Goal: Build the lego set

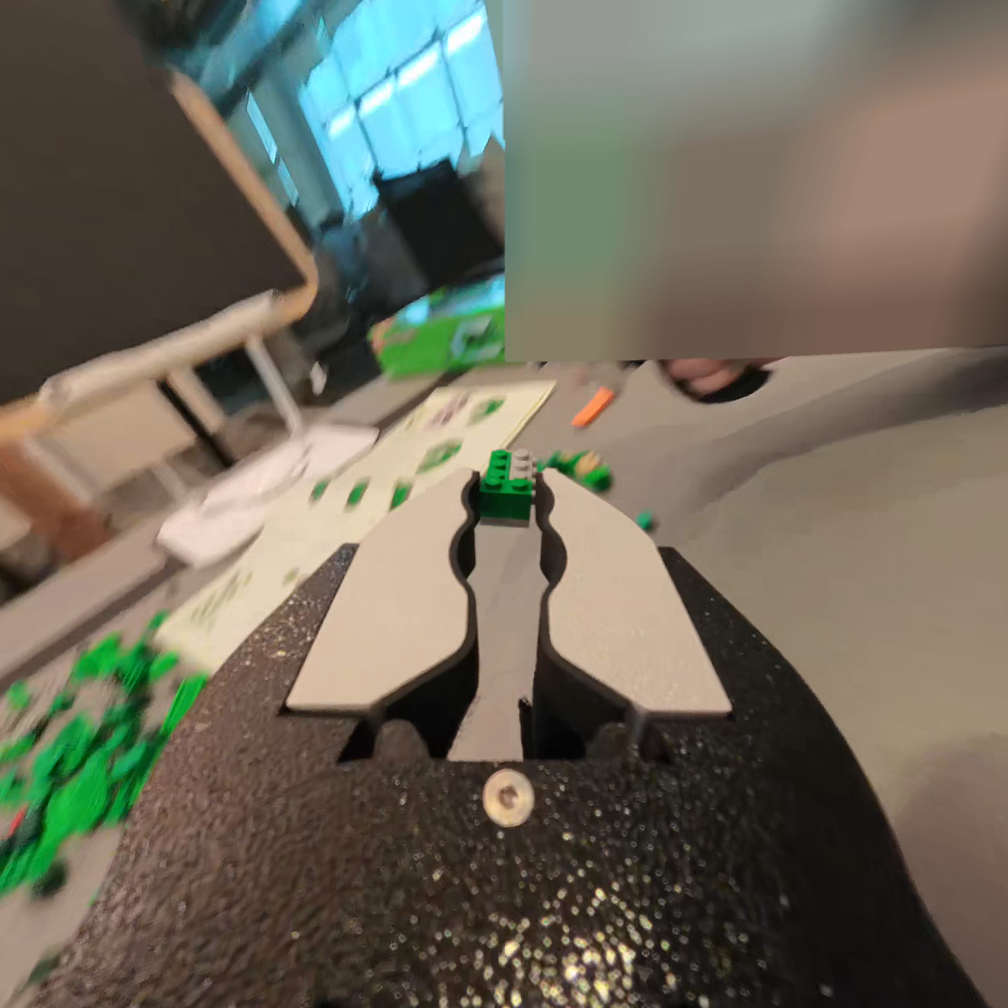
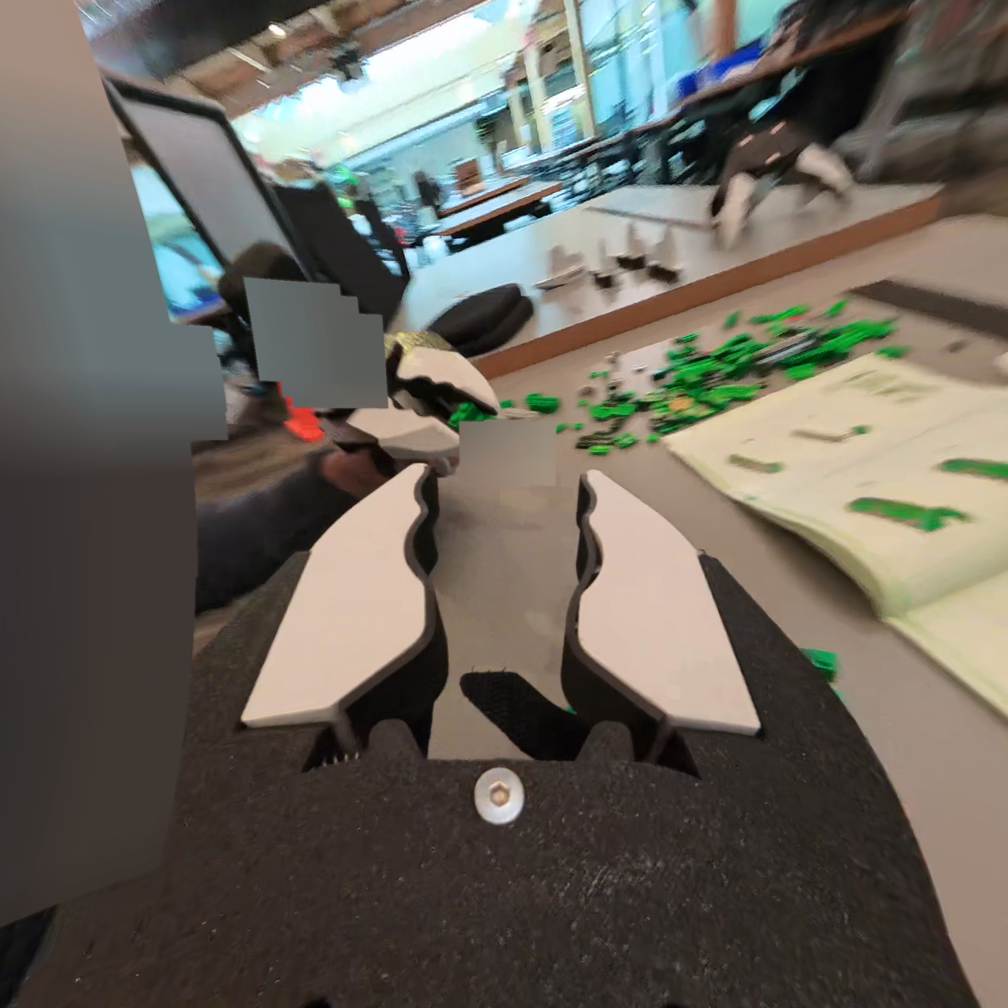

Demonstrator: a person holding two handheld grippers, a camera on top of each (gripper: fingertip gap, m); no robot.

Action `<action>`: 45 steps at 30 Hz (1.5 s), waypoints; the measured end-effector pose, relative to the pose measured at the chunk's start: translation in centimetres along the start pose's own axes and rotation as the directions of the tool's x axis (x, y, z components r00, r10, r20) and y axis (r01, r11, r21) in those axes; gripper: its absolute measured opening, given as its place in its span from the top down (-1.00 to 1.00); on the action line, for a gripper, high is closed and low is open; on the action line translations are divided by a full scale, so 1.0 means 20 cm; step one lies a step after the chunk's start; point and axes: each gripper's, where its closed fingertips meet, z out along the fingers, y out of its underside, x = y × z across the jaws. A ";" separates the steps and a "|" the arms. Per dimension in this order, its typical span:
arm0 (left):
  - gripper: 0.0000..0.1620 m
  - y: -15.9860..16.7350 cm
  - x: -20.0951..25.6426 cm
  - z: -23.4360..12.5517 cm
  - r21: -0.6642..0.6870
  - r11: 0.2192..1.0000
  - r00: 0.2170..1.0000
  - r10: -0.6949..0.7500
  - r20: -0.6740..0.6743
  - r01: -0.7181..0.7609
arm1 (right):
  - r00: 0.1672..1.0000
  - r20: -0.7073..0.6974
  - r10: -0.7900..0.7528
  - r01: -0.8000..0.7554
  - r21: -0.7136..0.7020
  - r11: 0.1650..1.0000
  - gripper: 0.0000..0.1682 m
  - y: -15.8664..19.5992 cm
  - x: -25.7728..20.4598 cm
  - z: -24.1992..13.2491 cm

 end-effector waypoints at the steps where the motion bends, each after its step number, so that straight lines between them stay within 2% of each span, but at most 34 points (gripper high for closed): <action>1: 0.78 0.04 -0.03 -0.01 -0.021 1.000 1.000 -0.016 0.009 0.016 | 0.997 -0.051 -0.063 0.063 0.005 0.998 0.40 0.03 0.01 0.02; 4: 0.77 0.09 -0.08 -0.05 -0.032 0.997 0.997 -0.072 0.006 0.073 | 0.973 -0.156 -0.169 0.171 -0.001 0.985 0.39 0.10 0.05 0.10; 7: 0.77 0.13 -0.10 -0.08 -0.014 0.993 0.993 -0.117 -0.004 0.117 | 0.953 -0.227 -0.199 0.212 0.034 0.977 0.40 0.11 0.06 0.13; 16: 0.78 0.20 -0.06 -0.04 -0.085 0.990 0.992 -0.118 -0.041 0.114 | 0.862 -0.377 -0.340 0.401 0.096 0.911 0.47 0.10 0.08 0.08; 24: 0.78 0.16 -0.07 -0.08 -0.030 0.993 0.992 -0.115 -0.046 0.113 | 0.858 -0.377 -0.350 0.418 0.116 0.901 0.51 0.09 0.07 0.08; 28: 0.78 0.09 -0.01 -0.11 0.078 0.983 0.978 -0.153 -0.144 0.165 | 0.835 -0.386 -0.391 0.461 0.105 0.881 0.52 0.09 0.07 0.09; 33: 0.78 0.07 0.07 -0.12 0.093 0.995 0.990 -0.022 -0.137 0.035 | 0.800 -0.380 -0.465 0.534 0.096 0.840 0.53 0.09 0.03 0.10; 35: 0.78 0.02 0.11 -0.13 0.156 0.987 0.994 0.049 -0.093 -0.034 | 0.797 -0.371 -0.477 0.551 0.120 0.826 0.53 0.07 0.00 0.10; 37: 0.78 0.01 0.10 -0.14 0.149 0.986 0.996 0.085 -0.031 -0.079 | 0.813 -0.346 -0.468 0.543 0.162 0.824 0.53 0.06 -0.03 0.10; 40: 0.78 0.01 0.04 -0.17 0.152 0.986 0.996 0.062 0.064 -0.071 | 0.827 -0.349 -0.440 0.523 0.191 0.831 0.52 0.04 -0.02 0.09; 45: 0.78 0.03 0.01 -0.16 0.143 0.989 0.998 0.021 0.066 -0.031 | 0.843 -0.347 -0.411 0.493 0.191 0.849 0.52 0.05 0.00 0.09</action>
